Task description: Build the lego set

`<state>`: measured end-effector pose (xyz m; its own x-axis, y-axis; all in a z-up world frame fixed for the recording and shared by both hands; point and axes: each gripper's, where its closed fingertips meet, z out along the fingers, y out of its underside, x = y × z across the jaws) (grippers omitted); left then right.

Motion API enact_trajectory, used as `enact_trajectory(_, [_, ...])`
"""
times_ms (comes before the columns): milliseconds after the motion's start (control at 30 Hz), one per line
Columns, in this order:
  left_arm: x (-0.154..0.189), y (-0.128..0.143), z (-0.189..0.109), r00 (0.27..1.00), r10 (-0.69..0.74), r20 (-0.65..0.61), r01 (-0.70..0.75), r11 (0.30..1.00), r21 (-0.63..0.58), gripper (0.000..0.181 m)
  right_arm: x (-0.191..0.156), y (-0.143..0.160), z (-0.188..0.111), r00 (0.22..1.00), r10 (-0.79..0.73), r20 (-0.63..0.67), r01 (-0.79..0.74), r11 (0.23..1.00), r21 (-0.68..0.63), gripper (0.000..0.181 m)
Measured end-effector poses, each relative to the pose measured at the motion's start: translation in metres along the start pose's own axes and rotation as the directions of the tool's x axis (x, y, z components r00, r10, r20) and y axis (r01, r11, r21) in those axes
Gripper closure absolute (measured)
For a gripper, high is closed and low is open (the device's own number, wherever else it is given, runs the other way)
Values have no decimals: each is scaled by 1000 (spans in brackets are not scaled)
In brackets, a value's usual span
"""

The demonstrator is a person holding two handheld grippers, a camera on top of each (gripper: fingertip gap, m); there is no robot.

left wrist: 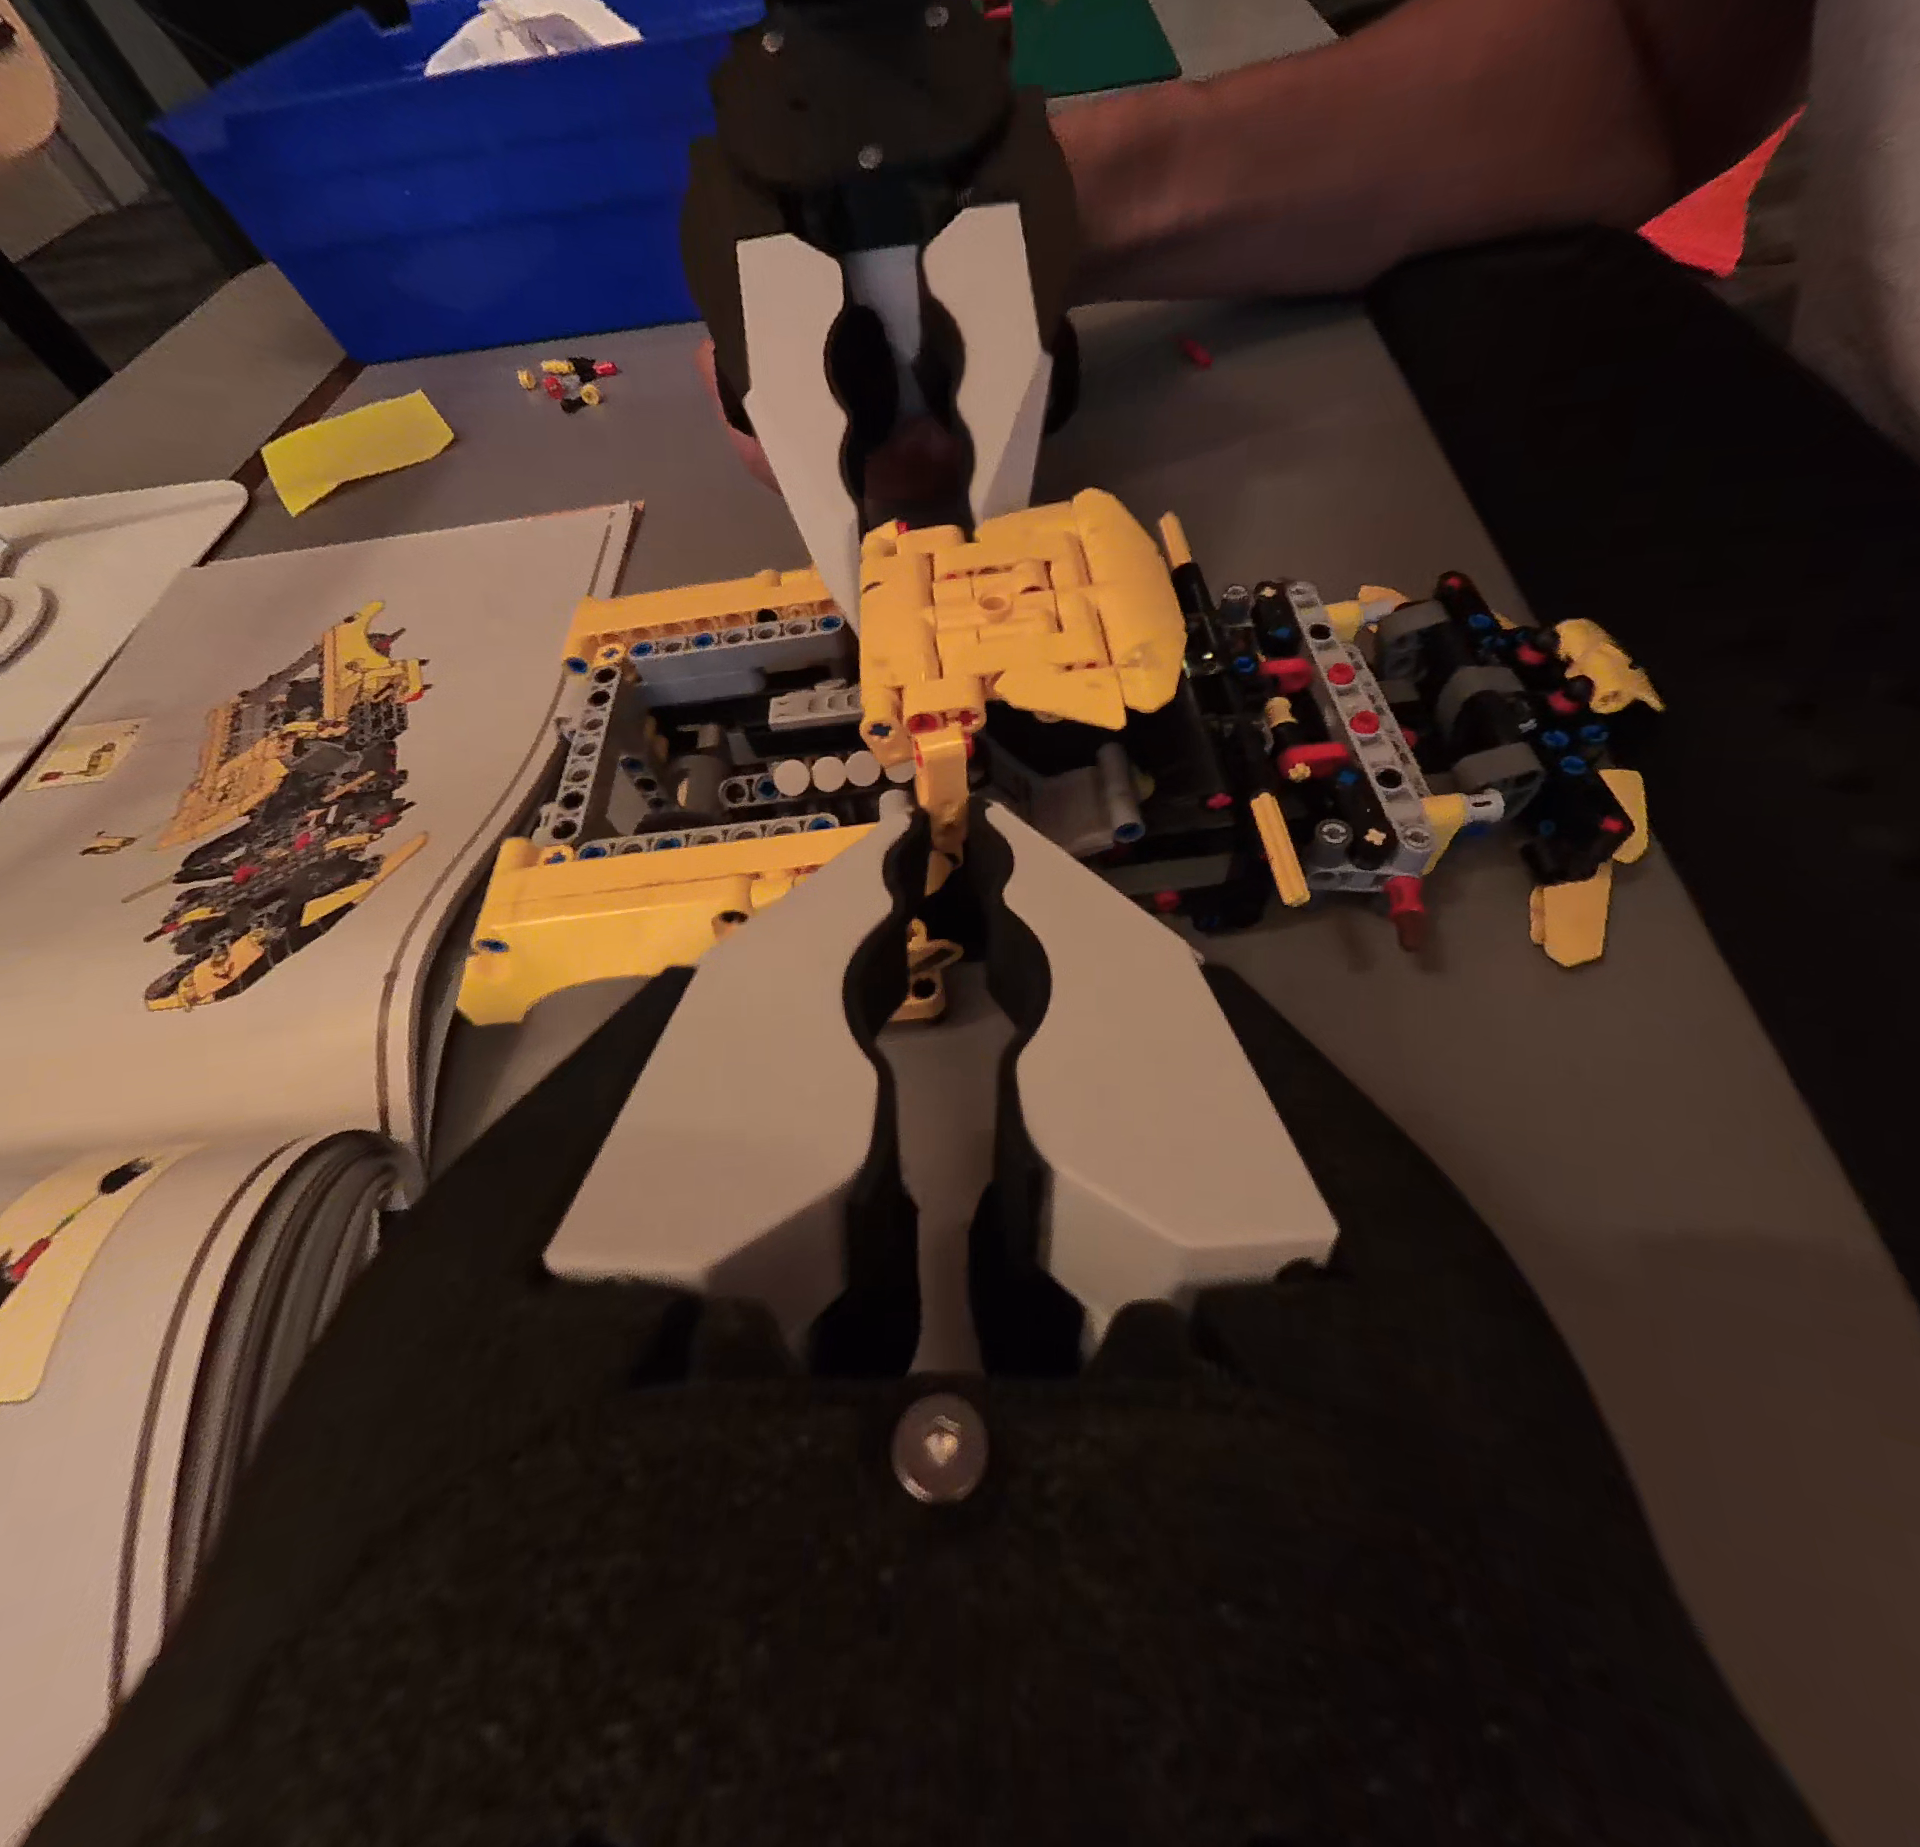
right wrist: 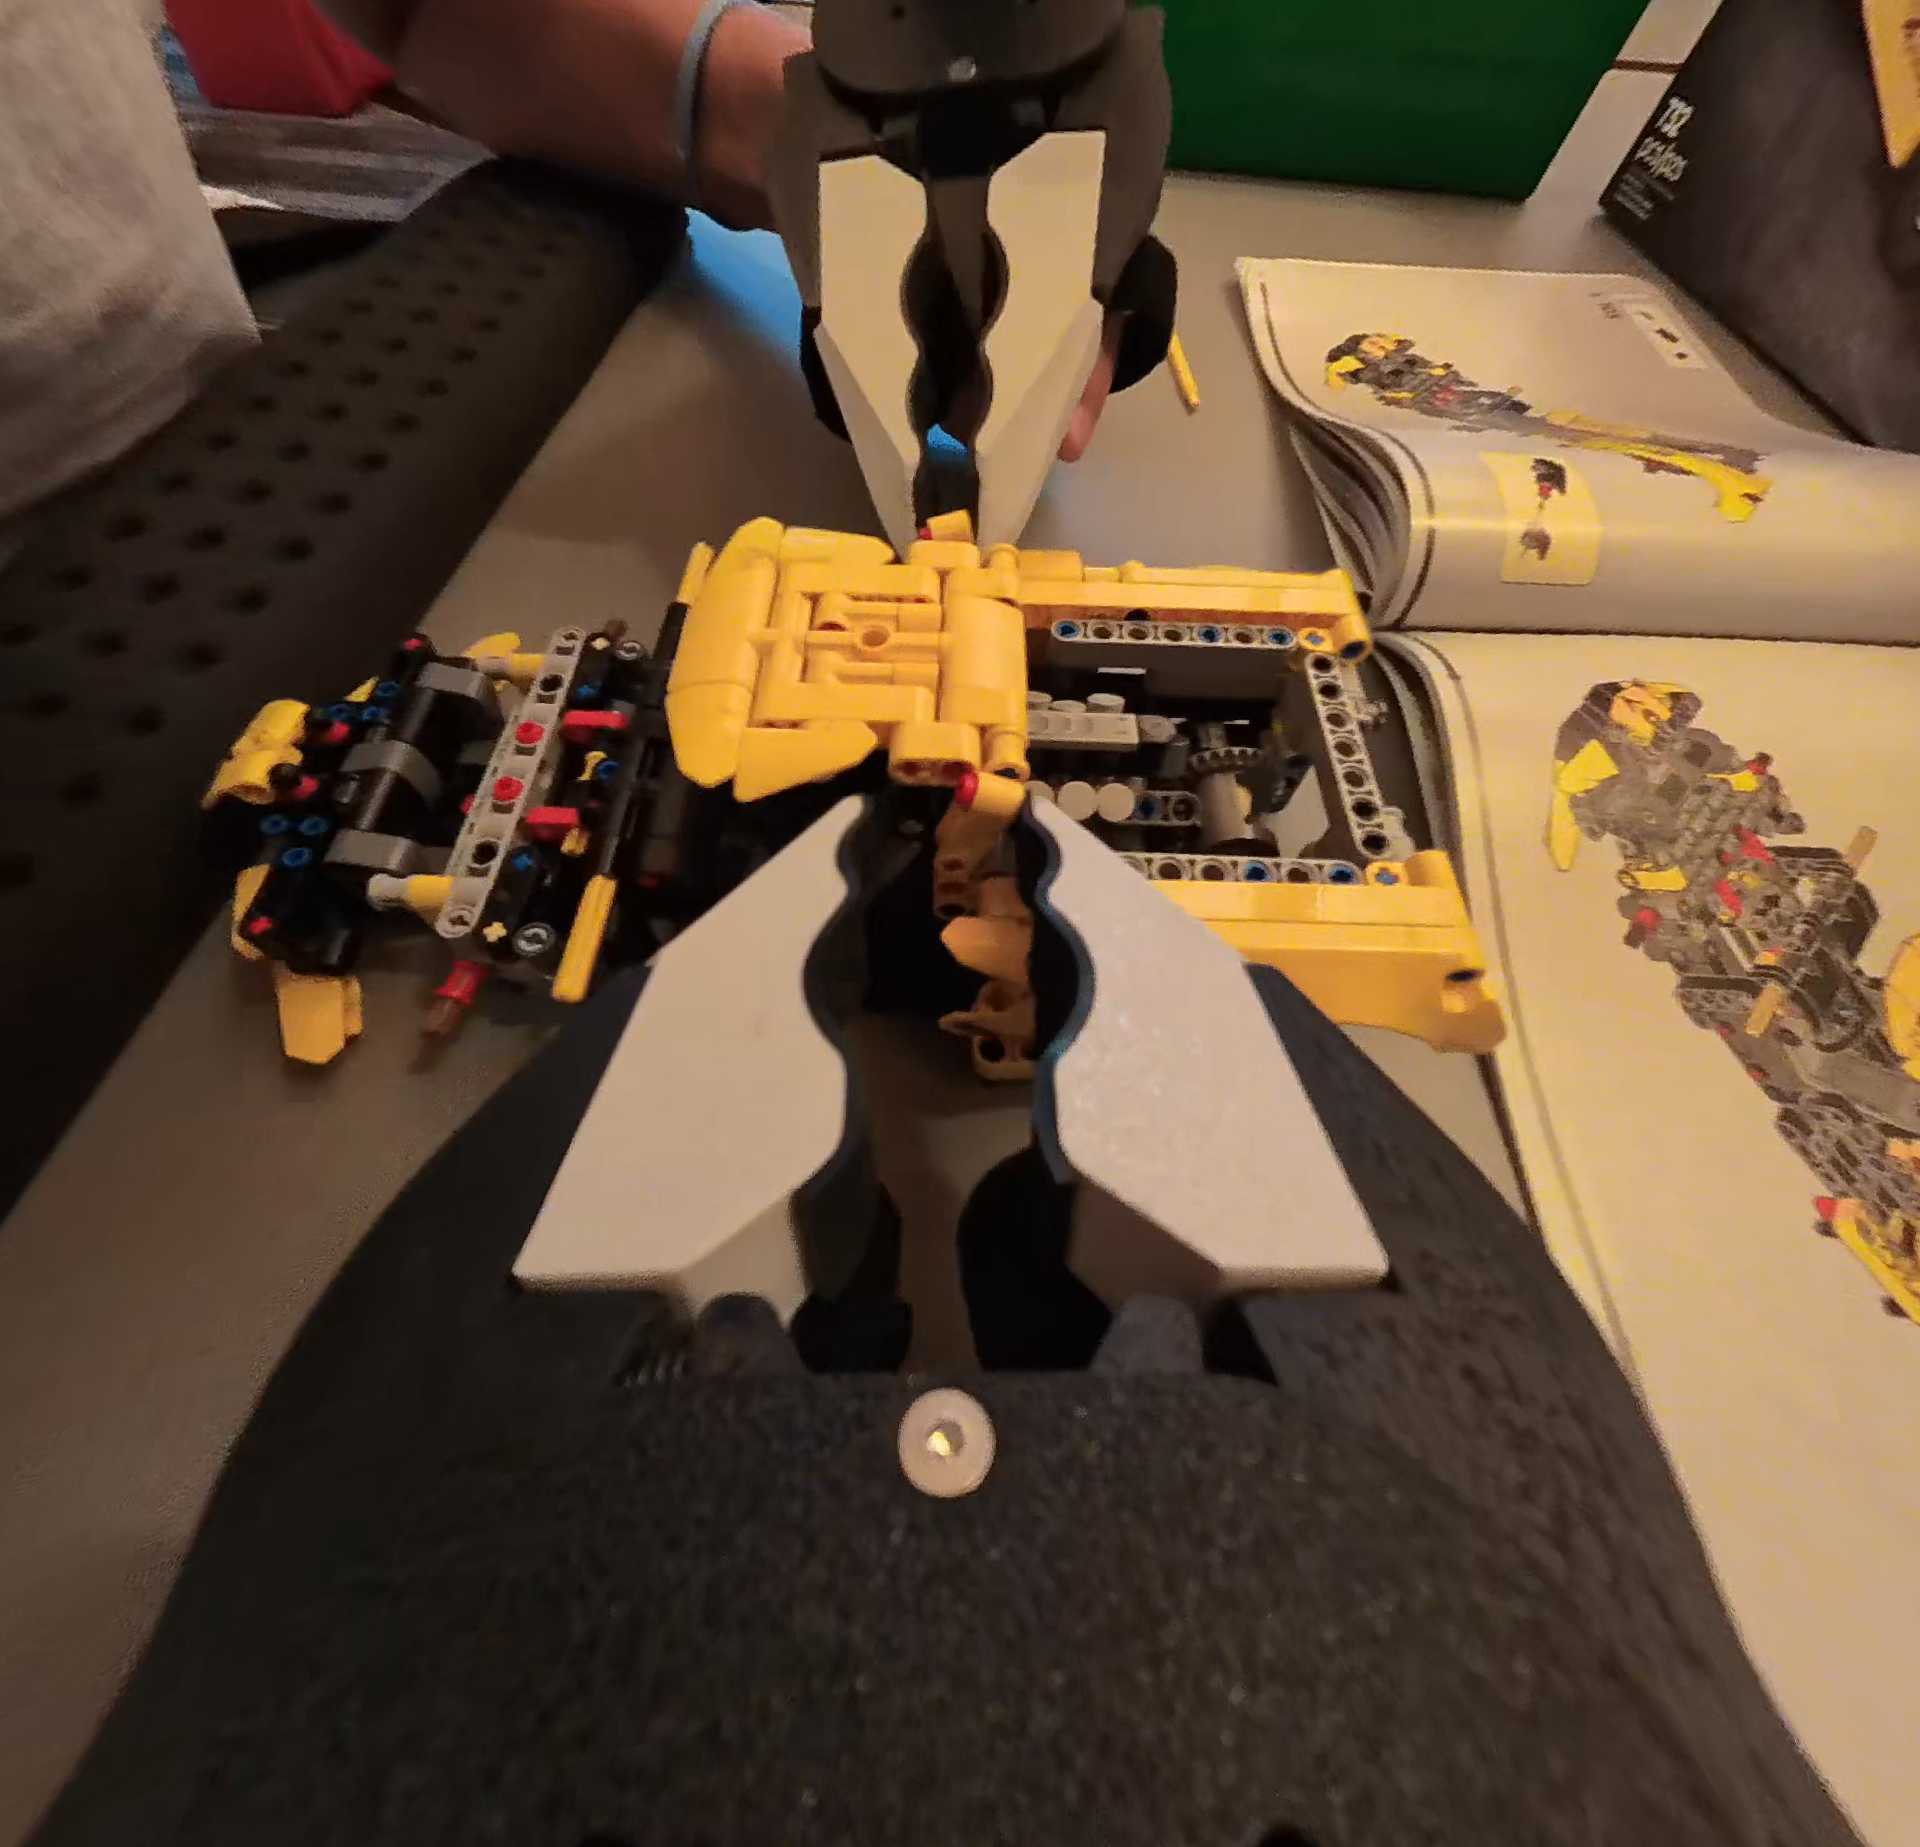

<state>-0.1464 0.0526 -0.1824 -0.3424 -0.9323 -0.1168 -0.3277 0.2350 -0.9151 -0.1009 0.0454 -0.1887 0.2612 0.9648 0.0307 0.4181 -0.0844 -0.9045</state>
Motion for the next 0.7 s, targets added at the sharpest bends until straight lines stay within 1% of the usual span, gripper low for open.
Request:
enact_trajectory(133, [-2,2,0,1000,-5,3,5,1000,-11,174,1,0,0,1000,10,7,-10,1000,-2,159])
enact_trajectory(233, [-3,2,0,999,47,-5,-47,999,-7,174,2,0,0,999,29,20,-29,1000,-3,160])
enact_trajectory(300, [-2,2,0,999,53,-8,-53,999,-7,174,2,0,0,999,31,23,-31,1000,-3,160])
enact_trajectory(433, [0,2,-1,997,25,-71,-26,1000,-1,174,0,0,1,999,23,36,-22,1000,-3,160])
enact_trajectory(500, [4,2,-3,987,85,-136,-83,996,21,174,-3,-1,3,997,29,66,-29,1000,-3,161])
enact_trajectory(567, [4,2,-4,970,171,-174,-165,985,52,174,-3,-1,4,995,42,85,-41,999,-4,161])
enact_trajectory(633, [4,2,-4,959,184,-217,-174,983,64,174,-3,-1,4,995,39,94,-39,999,-4,161])
enact_trajectory(700, [4,2,-4,946,224,-233,-211,974,80,174,-3,-1,4,995,35,97,-35,999,-5,161])
